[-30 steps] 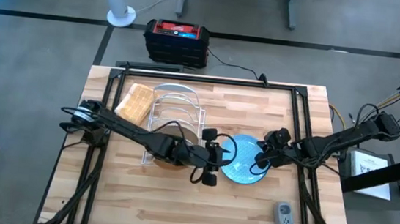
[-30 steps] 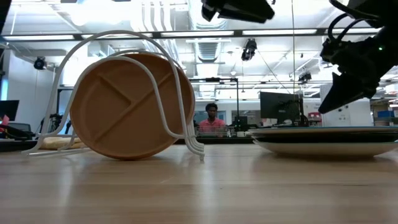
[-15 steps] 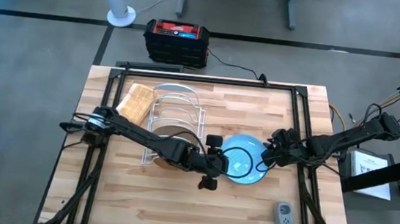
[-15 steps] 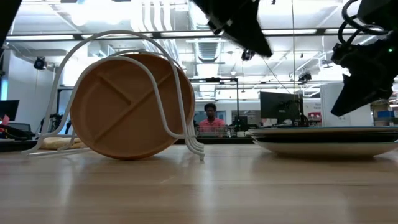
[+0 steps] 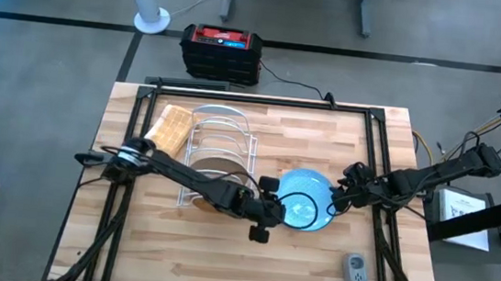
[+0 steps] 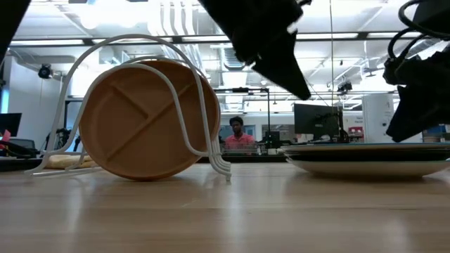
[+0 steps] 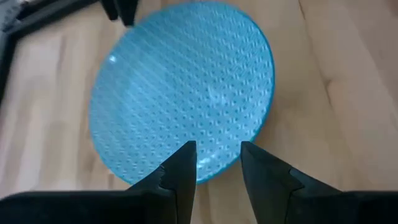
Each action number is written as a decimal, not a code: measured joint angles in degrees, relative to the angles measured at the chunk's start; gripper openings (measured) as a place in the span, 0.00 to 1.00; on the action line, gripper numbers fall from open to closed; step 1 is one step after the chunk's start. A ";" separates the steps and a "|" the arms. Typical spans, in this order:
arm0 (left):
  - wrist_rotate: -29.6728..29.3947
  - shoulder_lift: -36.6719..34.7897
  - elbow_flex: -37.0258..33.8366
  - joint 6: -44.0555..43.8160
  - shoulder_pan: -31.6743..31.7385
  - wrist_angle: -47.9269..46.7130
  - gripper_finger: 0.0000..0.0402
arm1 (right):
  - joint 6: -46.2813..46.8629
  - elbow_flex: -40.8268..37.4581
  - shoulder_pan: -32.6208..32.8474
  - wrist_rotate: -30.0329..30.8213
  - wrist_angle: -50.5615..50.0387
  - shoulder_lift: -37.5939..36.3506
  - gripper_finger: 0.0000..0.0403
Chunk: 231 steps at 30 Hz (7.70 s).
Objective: Sort dishes
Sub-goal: Put the blue plate into the dishwasher rack
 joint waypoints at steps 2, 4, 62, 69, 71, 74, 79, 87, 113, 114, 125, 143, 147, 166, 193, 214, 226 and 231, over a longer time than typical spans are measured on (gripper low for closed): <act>-0.01 0.75 0.00 -0.23 0.08 0.77 0.29 | 0.27 -0.55 0.00 -0.30 -0.09 0.04 0.54; 0.11 1.36 0.00 -0.64 0.10 0.68 0.29 | 0.36 -1.19 0.00 -1.04 1.40 0.04 0.56; -5.73 7.27 0.00 -9.04 1.97 6.03 0.29 | -6.77 -5.95 0.00 -2.68 20.33 -0.27 0.54; -5.35 7.29 0.00 -9.14 2.09 5.75 0.29 | -6.83 -5.96 0.00 -2.64 19.50 -0.20 0.52; -5.32 7.29 0.00 -9.24 2.08 5.38 0.29 | -6.86 -5.97 0.00 -2.62 19.24 -0.20 0.52; -5.24 7.29 0.01 -9.90 2.09 4.59 0.29 | -6.89 -5.97 0.00 -2.53 18.92 -0.20 0.52; -5.09 7.29 0.00 -10.42 2.13 4.03 0.29 | -6.90 -5.30 0.00 -1.65 17.34 -0.20 0.53; -4.66 7.29 0.00 -11.17 2.29 3.88 0.29 | -4.06 -1.91 -0.02 3.28 5.81 -0.22 0.57; -3.69 7.25 -1.67 -14.16 3.24 5.19 0.29 | -2.83 -4.30 -0.02 -0.88 8.66 0.34 0.56; -3.66 7.25 -1.91 -14.22 3.33 5.53 0.29 | -2.75 -4.40 -0.02 -0.89 8.73 0.53 0.56; -3.82 7.14 -3.13 -16.04 3.78 6.24 0.29 | -3.96 -4.77 -0.02 -0.86 11.52 0.90 0.54; -4.12 8.63 -3.43 -16.76 3.91 9.56 0.29 | -0.43 -5.53 -0.04 -1.95 15.11 0.89 0.51; -4.18 9.35 -3.32 -16.77 3.91 11.04 0.29 | 0.64 -5.79 -0.04 -2.75 16.34 0.92 0.51; -3.78 9.87 -3.50 -16.44 4.08 12.91 0.29 | 0.78 -7.74 -0.02 -0.94 21.68 1.00 0.32; -1.71 9.89 -3.43 -16.41 4.17 13.06 0.29 | 5.32 -7.57 -0.04 -1.06 21.12 0.82 0.11; 2.45 10.09 1.81 -14.87 4.04 4.56 0.29 | 12.31 -7.72 0.02 -4.29 21.21 0.82 0.11; -0.46 10.16 4.13 -14.61 4.02 1.65 0.29 | 10.85 -7.74 0.04 -1.40 21.14 0.91 0.12; -0.52 10.08 4.13 -14.62 3.95 1.54 0.29 | 10.57 -7.72 0.04 0.21 21.33 0.86 0.10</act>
